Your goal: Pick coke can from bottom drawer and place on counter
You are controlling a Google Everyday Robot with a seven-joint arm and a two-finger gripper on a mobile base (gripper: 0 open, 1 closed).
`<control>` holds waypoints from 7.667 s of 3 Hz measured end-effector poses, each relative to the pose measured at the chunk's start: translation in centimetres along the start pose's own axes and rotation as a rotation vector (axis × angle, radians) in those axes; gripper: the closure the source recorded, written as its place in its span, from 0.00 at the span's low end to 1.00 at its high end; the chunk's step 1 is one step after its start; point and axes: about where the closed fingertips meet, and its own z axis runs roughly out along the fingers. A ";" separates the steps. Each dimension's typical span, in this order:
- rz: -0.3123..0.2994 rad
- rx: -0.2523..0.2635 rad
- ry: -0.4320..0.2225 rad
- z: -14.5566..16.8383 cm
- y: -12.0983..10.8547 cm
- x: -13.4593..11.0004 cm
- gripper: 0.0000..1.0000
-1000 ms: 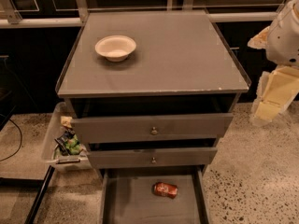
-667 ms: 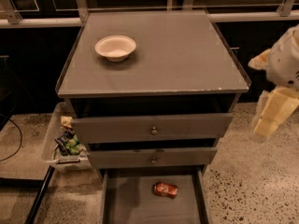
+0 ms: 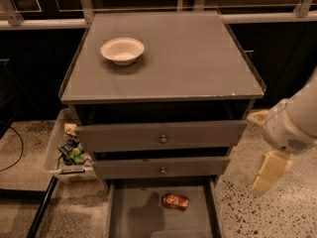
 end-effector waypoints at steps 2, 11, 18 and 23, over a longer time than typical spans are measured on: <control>-0.039 -0.022 -0.007 7.9 1.8 0.5 0.00; -0.020 -0.033 -0.244 34.3 -2.3 8.7 0.00; -0.083 -0.005 -0.462 59.0 -4.6 12.1 0.00; -0.175 -0.015 -0.495 68.8 -6.6 10.0 0.00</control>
Offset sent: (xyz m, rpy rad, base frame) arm -0.0037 0.0378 -0.1156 0.0088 0.0123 0.0669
